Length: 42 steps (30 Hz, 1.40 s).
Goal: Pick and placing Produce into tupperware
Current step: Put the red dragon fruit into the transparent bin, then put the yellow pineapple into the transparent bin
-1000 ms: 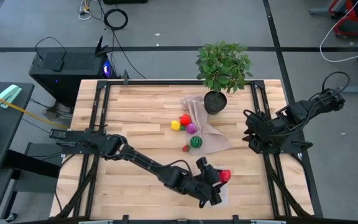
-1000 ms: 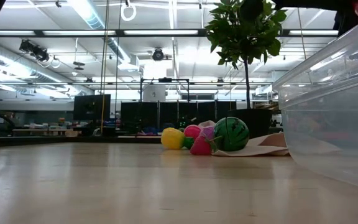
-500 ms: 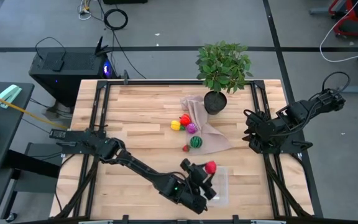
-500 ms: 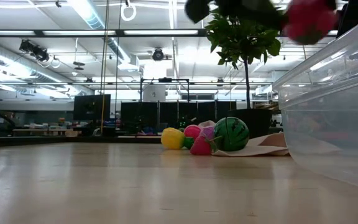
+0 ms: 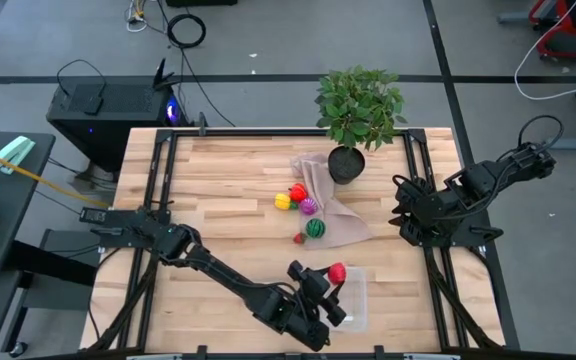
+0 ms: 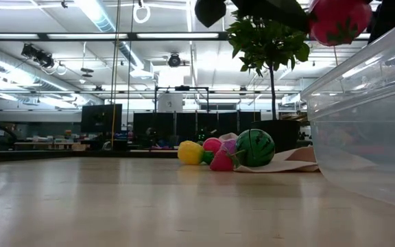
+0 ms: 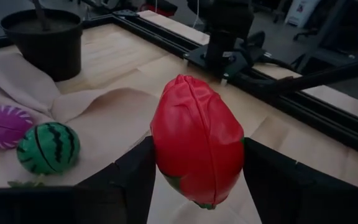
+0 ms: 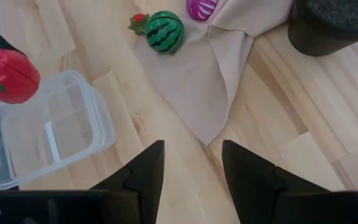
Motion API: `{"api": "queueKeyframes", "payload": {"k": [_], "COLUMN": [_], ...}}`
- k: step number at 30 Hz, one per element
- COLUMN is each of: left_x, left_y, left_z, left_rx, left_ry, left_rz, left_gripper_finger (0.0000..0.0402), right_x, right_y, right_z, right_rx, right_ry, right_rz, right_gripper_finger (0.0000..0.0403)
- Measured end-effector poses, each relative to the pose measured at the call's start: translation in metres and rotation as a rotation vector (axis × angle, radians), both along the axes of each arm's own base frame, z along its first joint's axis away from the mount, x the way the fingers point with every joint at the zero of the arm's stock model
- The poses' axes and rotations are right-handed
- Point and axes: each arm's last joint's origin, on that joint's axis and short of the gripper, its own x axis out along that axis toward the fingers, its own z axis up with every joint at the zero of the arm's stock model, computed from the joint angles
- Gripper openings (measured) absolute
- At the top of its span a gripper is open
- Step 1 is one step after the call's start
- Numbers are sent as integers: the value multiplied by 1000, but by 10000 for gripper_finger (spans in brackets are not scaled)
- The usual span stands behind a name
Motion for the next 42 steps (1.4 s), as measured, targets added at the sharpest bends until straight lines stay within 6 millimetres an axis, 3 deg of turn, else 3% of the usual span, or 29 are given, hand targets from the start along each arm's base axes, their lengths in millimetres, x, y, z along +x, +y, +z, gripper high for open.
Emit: {"api": "queueKeyframes", "payload": {"k": [9, 16, 25, 31, 36, 42], "left_x": [12, 16, 20, 22, 18, -9], "left_y": [1, 3, 2, 6, 10, 18], "left_z": [-25, -26, -22, -23, -8, 48], "left_rx": [-29, -51, -47, -33, 26, 65], "left_ry": [-7, -15, -14, 2, 44, 24], "left_rz": [-6, -21, -79, -77, -107, -23], "left_gripper_finger": [232, 239, 287, 293, 284, 275], "right_x": [1, 1, 1, 1, 1, 1], "right_y": [0, 1, 1, 1, 1, 1], "right_z": [0, 1, 1, 1, 1, 1], "right_rx": [6, 10, 10, 10, 10, 2], "right_ry": [-7, -13, -13, -13, -12, -13], "right_rz": [-7, -7, -7, -7, -7, 2], "right_gripper_finger": [167, 167, 168, 168, 168, 168]}}
